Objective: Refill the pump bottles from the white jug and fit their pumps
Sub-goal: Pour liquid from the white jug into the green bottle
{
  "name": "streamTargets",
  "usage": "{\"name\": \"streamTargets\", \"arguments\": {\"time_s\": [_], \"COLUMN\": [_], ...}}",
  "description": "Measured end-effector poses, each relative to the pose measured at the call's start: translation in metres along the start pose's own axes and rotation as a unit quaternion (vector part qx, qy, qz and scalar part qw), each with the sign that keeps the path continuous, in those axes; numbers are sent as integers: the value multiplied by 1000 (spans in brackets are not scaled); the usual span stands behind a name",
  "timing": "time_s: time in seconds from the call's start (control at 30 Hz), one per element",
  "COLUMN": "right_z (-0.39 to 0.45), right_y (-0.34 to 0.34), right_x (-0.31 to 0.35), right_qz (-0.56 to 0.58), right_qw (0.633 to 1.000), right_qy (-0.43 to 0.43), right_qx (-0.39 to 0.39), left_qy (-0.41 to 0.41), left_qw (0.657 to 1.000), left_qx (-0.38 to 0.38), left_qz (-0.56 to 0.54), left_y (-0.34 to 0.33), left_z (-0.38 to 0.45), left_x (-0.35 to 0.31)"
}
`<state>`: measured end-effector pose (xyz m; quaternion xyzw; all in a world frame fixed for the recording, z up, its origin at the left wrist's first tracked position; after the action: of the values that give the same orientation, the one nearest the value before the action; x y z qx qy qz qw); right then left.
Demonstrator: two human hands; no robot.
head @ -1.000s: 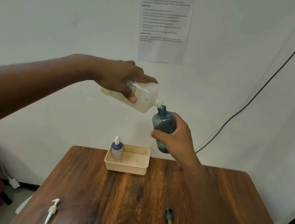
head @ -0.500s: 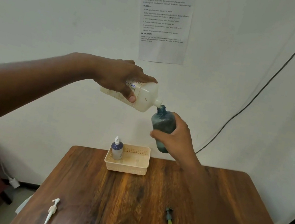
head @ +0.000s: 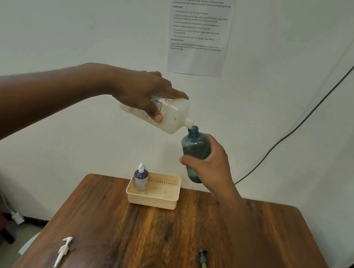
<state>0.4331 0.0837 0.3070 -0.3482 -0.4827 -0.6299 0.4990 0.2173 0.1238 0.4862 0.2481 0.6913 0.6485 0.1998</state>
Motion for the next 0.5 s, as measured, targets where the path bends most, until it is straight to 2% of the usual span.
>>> {"name": "streamTargets", "arguments": {"time_s": [0.5], "right_z": [1], "right_y": [-2], "right_x": [-2], "right_qz": [-3], "right_qw": [1000], "right_qy": [-1], "right_qx": [-4], "left_qy": [-9], "left_qw": [1000], "left_qx": [5], "left_qz": [1], "left_y": [2], "left_z": [2], "left_x": [3]}}
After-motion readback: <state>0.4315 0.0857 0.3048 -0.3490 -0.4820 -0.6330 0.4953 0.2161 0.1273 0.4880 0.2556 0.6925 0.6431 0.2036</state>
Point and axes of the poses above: each hand's wrist, its own z-axis towards the middle knuckle, its own y-axis out of the back of the hand, x = y × z, the point moved 2 cm from there along z, towards the middle knuckle, and after that the axes turned 1 degree about y, right-handed, at the moved point
